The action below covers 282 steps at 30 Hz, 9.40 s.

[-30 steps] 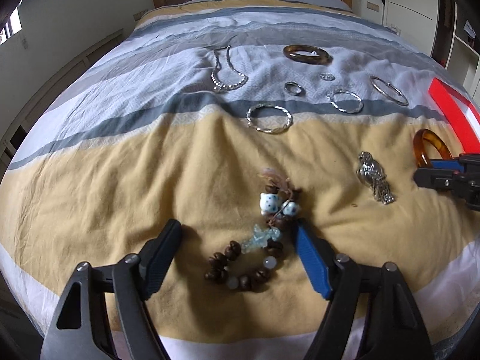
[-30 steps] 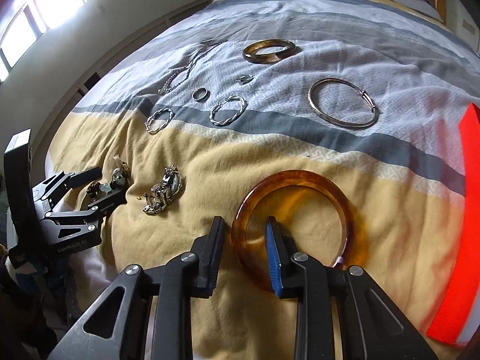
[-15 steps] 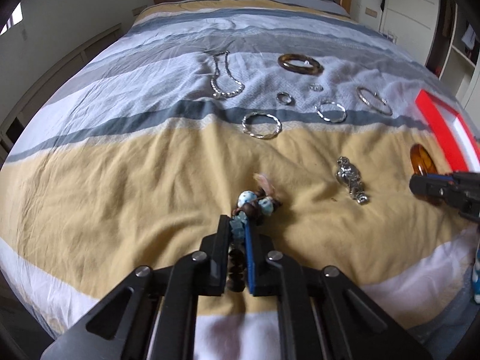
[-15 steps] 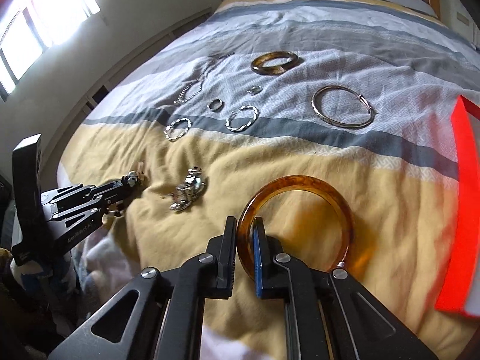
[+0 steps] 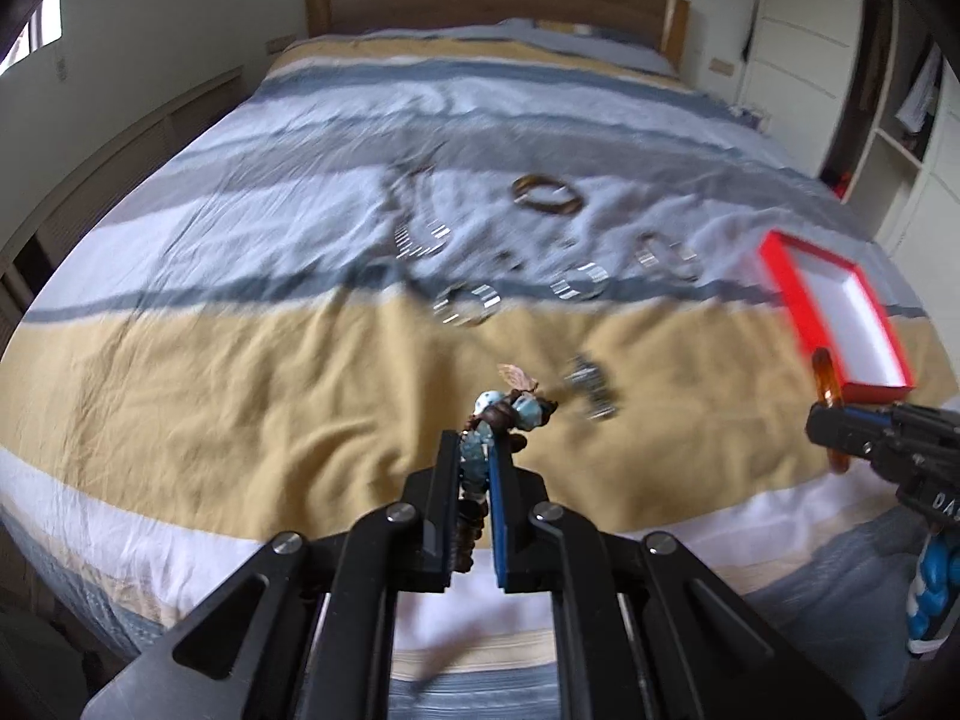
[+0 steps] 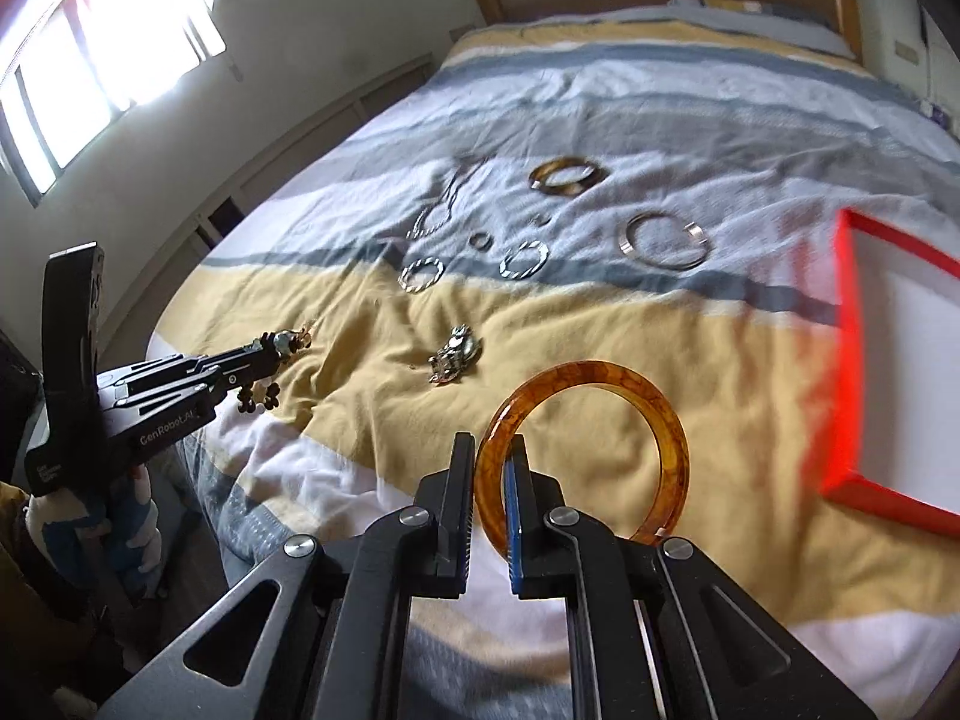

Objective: Organize jewelry
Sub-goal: 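Carry both items into the red box and open both tools, then withdraw both tools from the box toward the remaining jewelry, then grasp the silver watch with the left tool while the right tool grasps a twisted silver hoop, then lower the watch and hoop into the red box and open both tools, then withdraw both tools back toward the jewelry on the duvet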

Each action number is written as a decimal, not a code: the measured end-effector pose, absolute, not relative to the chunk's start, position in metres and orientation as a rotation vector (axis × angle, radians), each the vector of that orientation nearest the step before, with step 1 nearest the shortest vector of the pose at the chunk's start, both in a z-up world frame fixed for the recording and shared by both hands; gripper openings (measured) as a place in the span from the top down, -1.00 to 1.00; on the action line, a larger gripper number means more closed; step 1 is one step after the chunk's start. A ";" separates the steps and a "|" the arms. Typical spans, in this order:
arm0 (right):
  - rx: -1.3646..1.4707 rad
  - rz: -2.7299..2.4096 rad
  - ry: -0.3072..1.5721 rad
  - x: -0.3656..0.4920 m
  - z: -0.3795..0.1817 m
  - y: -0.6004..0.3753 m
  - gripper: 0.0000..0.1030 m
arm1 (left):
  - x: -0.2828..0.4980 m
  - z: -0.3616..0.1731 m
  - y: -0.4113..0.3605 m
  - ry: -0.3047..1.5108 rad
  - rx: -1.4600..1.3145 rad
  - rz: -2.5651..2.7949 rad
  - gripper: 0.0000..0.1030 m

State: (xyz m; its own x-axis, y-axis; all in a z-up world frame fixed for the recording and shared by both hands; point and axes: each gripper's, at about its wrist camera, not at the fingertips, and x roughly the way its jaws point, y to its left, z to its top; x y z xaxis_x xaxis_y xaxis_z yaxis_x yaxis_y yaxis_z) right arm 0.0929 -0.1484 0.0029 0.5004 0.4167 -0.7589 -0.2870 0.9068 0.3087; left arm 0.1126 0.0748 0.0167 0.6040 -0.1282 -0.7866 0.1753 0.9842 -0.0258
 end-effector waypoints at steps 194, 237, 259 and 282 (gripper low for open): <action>0.126 0.433 1.139 0.305 -0.086 -0.093 0.70 | 0.186 -0.061 0.034 0.942 -0.079 -0.328 0.59; 0.173 0.078 0.877 0.143 0.037 -0.367 0.92 | 0.157 0.037 -0.184 0.885 0.046 -0.611 0.58; 0.062 -0.024 1.047 0.230 -0.061 -0.446 0.92 | 0.242 -0.059 -0.305 1.009 0.184 -0.594 0.57; 0.113 -0.053 0.813 0.111 0.094 -0.439 0.57 | 0.153 0.096 -0.233 0.838 0.191 -0.546 0.28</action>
State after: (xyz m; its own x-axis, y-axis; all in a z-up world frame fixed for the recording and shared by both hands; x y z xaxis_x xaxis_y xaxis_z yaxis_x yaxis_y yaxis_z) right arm 0.1106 -0.4395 0.0943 0.6866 -0.0035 -0.7270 0.0903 0.9927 0.0805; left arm 0.1535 -0.2329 0.0964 0.5411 -0.3832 -0.7485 0.5298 0.8466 -0.0505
